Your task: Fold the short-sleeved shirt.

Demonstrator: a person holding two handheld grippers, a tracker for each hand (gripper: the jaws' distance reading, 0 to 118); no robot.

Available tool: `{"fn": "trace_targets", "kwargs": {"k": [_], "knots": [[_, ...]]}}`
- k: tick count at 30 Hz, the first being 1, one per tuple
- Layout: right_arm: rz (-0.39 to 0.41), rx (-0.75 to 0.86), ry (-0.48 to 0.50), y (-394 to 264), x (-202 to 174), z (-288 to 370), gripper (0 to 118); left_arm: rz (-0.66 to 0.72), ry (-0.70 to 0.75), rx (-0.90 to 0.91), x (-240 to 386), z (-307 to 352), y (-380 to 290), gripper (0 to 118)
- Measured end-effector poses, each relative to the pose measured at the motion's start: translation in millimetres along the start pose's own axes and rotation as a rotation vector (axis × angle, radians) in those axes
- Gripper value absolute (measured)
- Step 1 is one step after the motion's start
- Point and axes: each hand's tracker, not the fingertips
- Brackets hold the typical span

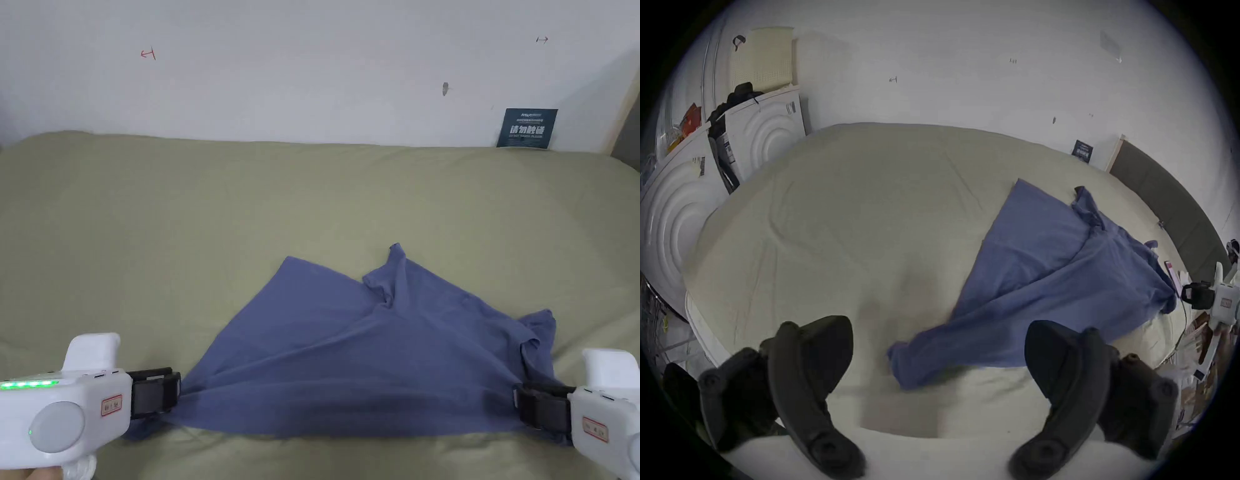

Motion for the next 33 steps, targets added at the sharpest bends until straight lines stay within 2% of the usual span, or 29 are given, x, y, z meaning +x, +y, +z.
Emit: {"fn": "trace_targets", "kwargs": {"k": [1, 2, 3, 4, 6, 9, 12, 17, 18, 19, 20, 21, 22, 24, 26, 30, 31, 32, 33], "knots": [[0.012, 0.012, 0.011, 4.4, -9.5, 6.7, 98, 0.0, 0.004, 0.011, 2.7, 3.2, -3.1, 92], [0.011, 0.035, 0.032, -17.3, -21.3, -3.8, 58, -0.004, 0.012, 0.014, 4.4, 5.8, -5.3, 50], [0.008, 0.05, 0.065, -21.5, -32.6, -3.2, 14, -0.013, 0.014, 0.023, 5.7, 8.9, -8.3, 2], [0.008, 0.058, 0.093, -24.9, -44.4, -2.0, 0, -0.029, 0.025, 0.03, 8.0, 10.4, -12.4, 0], [-0.003, 0.083, 0.085, -31.4, -68.5, 1.2, 0, -0.03, 0.042, 0.016, 11.7, 6.7, -20.0, 0], [0.004, 0.07, 0.154, -35.8, -97.4, -0.3, 0, 0.03, -0.017, -0.07, -5.2, -10.8, -31.0, 0], [0.049, 0.087, 0.165, -46.8, -122.6, 1.4, 0, 0.072, -0.017, -0.092, -24.5, -26.2, -35.8, 0], [0.075, 0.072, 0.192, -42.0, -136.4, -11.6, 0, 0.078, 0.01, -0.1, -37.2, -28.1, -27.5, 0], [0.072, 0.073, 0.196, -40.9, -137.3, -12.9, 0, 0.082, 0.016, -0.093, -40.5, -28.7, -22.8, 4], [0.071, 0.07, 0.201, -39.8, -137.8, -14.2, 0, 0.089, 0.017, -0.083, -44.4, -30.3, -18.1, 23], [0.072, 0.066, 0.205, -39.6, -137.4, -15.2, 0, 0.099, 0.018, -0.073, -48.2, -32.7, -13.8, 73], [0.074, 0.064, 0.204, -40.3, -137.2, -16.7, 0, 0.104, 0.016, -0.074, -48.5, -34.4, -8.4, 111], [0.077, 0.061, 0.199, -41.5, -137.7, -18.3, 0, 0.116, -0.003, -0.1, -51.3, -44.2, -5.7, 118], [0.073, 0.042, 0.2, -43.8, -134.8, -21.9, 0, 0.141, -0.018, -0.142, -53.2, -56.7, -2.6, 108], [0.064, 0.027, 0.197, -47.0, -132.3, -24.3, 0, 0.139, -0.014, -0.19, -28.9, -42.8, -2.6, 100], [0.047, -0.009, 0.188, -53.1, -125.8, -31.4, 0, 0.103, 0.005, -0.229, -16.8, -52.1, -10.9, 68], [0.046, -0.015, 0.184, -53.8, -124.0, -32.6, 0, 0.052, 0.044, -0.218, -9.8, -46.4, -12.0, 45], [0.044, -0.015, 0.184, -54.0, -121.5, -32.8, 0, 0.009, 0.026, -0.212, -4.8, -40.2, -11.1, 4], [0.037, -0.016, 0.18, -53.2, -118.7, -33.2, 0, 0.013, -0.028, -0.217, -23.7, -61.1, -14.1, 4]]}}
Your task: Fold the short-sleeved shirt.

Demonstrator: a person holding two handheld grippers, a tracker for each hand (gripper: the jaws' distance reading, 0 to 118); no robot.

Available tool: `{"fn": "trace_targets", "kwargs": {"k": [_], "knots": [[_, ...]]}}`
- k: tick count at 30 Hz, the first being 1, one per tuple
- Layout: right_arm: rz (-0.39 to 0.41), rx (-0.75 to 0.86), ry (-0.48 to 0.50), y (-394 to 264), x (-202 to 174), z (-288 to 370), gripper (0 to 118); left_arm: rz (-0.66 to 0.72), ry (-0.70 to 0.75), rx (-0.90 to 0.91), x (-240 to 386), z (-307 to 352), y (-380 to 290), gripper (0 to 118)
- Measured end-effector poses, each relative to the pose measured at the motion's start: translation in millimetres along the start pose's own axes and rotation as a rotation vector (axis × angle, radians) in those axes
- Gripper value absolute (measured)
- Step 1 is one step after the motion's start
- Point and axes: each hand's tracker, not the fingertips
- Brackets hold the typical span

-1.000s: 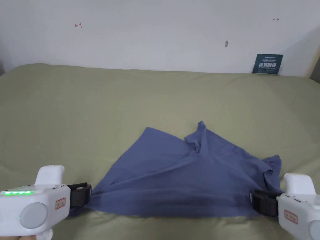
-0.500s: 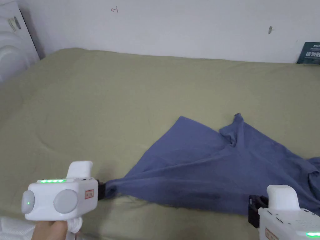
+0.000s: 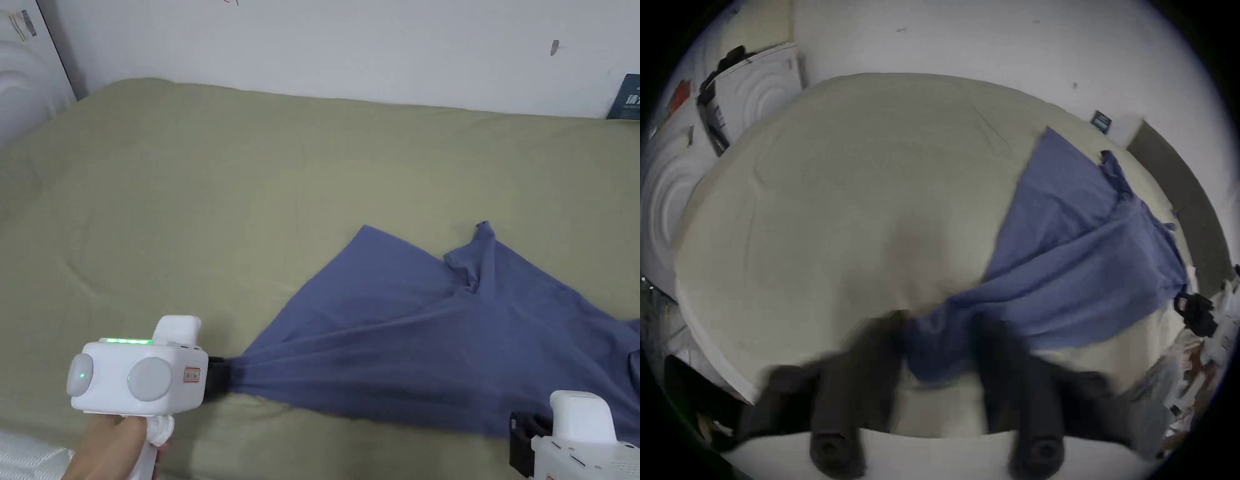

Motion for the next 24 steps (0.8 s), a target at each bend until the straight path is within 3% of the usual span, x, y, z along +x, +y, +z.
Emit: {"fn": "trace_targets", "kwargs": {"k": [1, 2, 4, 6, 11, 13, 18, 19, 22, 24], "knots": [[-0.013, -0.004, 0.003, 3.1, 3.8, -1.7, 0, 0.06, -0.095, 0.003, -5.9, -1.3, 1.7, 4], [-0.025, -0.003, 0.008, 6.1, 7.6, -2.9, 0, 0.084, -0.093, -0.006, -6.4, -1.4, 2.4, 4], [-0.047, 0.004, 0.005, 15.2, 16.2, -5.8, 0, 0.012, -0.027, 0.0, -4.5, -8.9, 4.4, 4], [-0.047, 0.016, -0.001, 29.7, 28.2, -11.9, 0, 0.026, -0.032, -0.009, -7.4, -14.0, 6.3, 4], [0.017, 0.04, -0.068, 84.3, 67.9, -42.0, 0, 0.012, -0.005, 0.016, -6.6, -20.6, 6.7, 4], [0.004, 0.028, -0.084, 115.0, 92.0, -64.2, 0, -0.029, 0.046, 0.053, 27.3, 2.5, -2.6, 4], [0.051, -0.057, -0.118, 177.2, 133.0, -127.1, 0, 0.015, 0.029, 0.052, 33.7, 8.0, -0.8, 4], [0.041, -0.075, -0.153, 186.3, 139.4, -139.1, 0, 0.016, 0.027, 0.052, 36.4, 8.9, -2.1, 4], [-0.011, -0.175, -0.1, 205.9, 161.1, -168.1, 0, 0.031, 0.011, 0.032, 25.8, 4.6, 5.4, 4], [-0.006, -0.156, -0.117, 209.3, 169.2, -178.2, 0, 0.036, 0.005, 0.022, 24.0, 2.9, 8.5, 4]]}}
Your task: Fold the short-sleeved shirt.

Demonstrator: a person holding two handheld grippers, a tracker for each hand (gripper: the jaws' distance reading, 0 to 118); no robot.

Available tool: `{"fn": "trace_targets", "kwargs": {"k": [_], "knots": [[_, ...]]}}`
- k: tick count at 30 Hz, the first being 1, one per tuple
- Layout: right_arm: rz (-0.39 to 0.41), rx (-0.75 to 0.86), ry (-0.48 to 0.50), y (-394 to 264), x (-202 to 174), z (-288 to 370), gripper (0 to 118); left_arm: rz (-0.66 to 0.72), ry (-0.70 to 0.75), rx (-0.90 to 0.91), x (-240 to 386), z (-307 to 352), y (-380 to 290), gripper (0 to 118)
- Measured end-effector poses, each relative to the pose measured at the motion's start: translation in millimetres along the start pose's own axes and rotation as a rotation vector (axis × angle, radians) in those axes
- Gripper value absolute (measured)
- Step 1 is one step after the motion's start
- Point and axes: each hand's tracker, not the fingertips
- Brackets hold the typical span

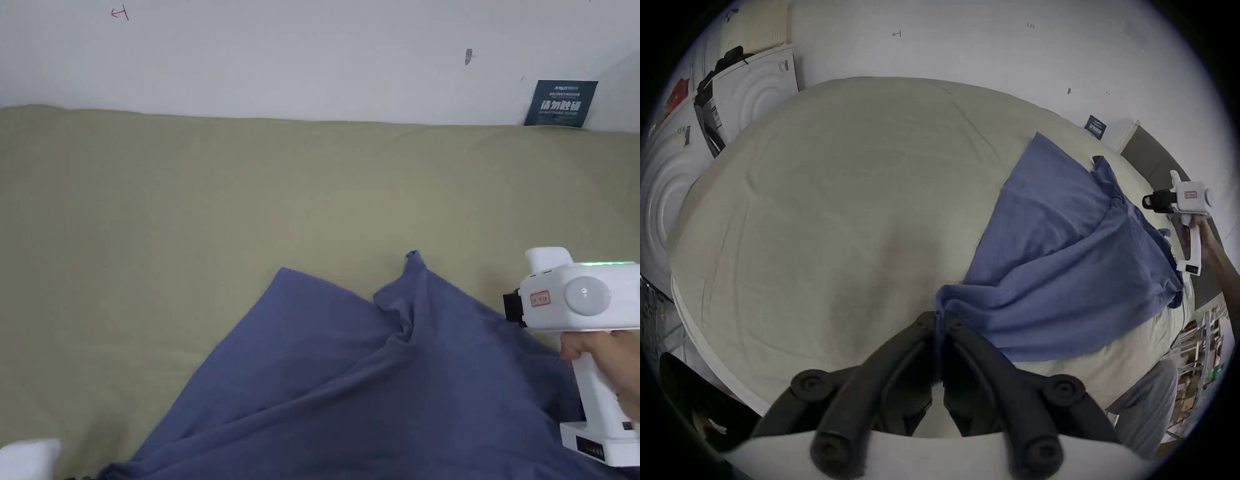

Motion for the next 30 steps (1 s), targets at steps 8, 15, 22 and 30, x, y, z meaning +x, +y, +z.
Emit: {"fn": "trace_targets", "kwargs": {"k": [8, 15, 22, 30], "knots": [[0.059, -0.099, 0.04, -11.5, -0.3, -1.7, 104, 0.007, -0.008, -0.009, 0.1, -6.1, 6.1, 4], [0.018, -0.122, 0.0, -19.6, -12.1, -12.6, 34, 0.014, -0.007, -0.009, 0.4, -6.0, 8.1, 4], [0.176, 0.098, -0.03, -11.7, -37.9, 82.2, 2, -0.03, 0.018, 0.036, 2.4, 13.2, 11.5, 4], [0.163, 0.378, -0.053, -5.9, -24.8, 255.5, 2, -0.054, -0.025, 0.287, 27.1, 109.0, 61.3, 4]]}}
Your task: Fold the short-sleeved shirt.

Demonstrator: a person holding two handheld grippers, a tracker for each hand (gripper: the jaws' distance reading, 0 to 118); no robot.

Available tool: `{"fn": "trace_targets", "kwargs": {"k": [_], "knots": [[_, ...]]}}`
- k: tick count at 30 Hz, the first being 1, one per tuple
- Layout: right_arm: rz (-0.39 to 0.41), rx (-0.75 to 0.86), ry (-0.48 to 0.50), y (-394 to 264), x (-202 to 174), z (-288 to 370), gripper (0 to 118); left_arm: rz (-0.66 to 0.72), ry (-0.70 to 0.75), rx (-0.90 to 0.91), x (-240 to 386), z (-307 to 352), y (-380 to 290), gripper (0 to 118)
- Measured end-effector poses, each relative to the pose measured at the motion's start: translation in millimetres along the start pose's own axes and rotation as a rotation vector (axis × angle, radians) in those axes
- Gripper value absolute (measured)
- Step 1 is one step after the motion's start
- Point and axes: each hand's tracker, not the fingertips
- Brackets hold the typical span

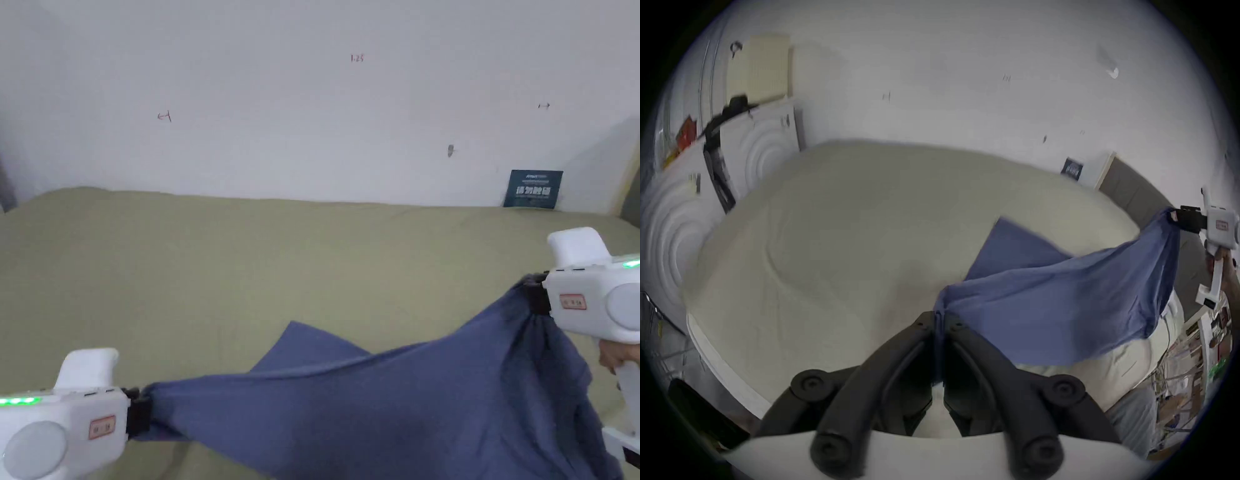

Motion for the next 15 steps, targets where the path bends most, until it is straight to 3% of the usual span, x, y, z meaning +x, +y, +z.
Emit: {"fn": "trace_targets", "kwargs": {"k": [6, 11, 15], "knots": [[-0.03, 0.197, -0.108, 52.1, 32.9, 107.4, 2, -0.081, 0.015, 0.197, 32.2, 56.0, 93.5, 4], [-0.065, 0.282, -0.216, 93.9, 57.8, 151.3, 2, -0.129, 0.023, 0.3, 59.0, 95.6, 178.9, 4], [-0.137, 0.311, -0.239, 126.1, 75.1, 159.5, 2, -0.18, 0.125, 0.35, 80.8, 112.8, 230.9, 4]]}}
